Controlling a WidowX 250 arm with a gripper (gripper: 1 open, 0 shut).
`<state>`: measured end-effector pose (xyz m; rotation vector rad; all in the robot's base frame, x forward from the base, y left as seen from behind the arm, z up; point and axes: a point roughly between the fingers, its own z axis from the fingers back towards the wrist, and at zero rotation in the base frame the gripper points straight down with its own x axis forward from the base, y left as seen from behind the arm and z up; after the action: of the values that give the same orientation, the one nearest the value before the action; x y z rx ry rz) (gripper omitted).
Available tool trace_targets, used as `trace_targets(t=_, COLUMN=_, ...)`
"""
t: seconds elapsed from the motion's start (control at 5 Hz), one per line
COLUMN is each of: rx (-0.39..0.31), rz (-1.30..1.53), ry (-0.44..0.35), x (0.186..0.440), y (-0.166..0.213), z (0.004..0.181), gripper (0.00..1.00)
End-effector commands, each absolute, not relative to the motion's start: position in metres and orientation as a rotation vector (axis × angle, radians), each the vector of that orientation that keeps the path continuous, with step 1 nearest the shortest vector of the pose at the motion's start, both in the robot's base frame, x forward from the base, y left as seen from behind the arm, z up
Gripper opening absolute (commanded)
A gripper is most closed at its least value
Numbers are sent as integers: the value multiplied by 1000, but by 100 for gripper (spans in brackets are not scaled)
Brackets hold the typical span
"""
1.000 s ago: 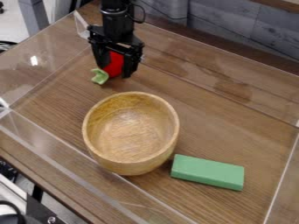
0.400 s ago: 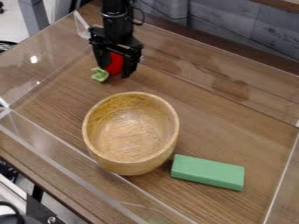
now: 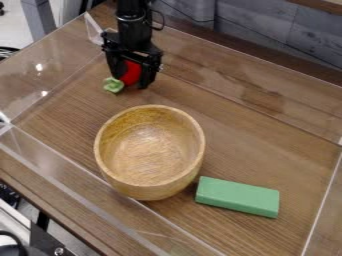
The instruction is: Move the red fruit to the right
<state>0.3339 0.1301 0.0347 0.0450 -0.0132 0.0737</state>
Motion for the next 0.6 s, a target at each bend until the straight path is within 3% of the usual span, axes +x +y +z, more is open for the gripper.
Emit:
trace_targets(t=0.0, rx=60, rz=90, ry=-64, x=343, y=138, z=44, gripper=100)
trace_targets(t=0.2, rx=58, rz=94, ry=-66, x=344, y=138, z=41, gripper=100)
trace_targets(t=0.4, rx=57, rz=98, ry=-67, x=344, y=138, z=38, gripper=0)
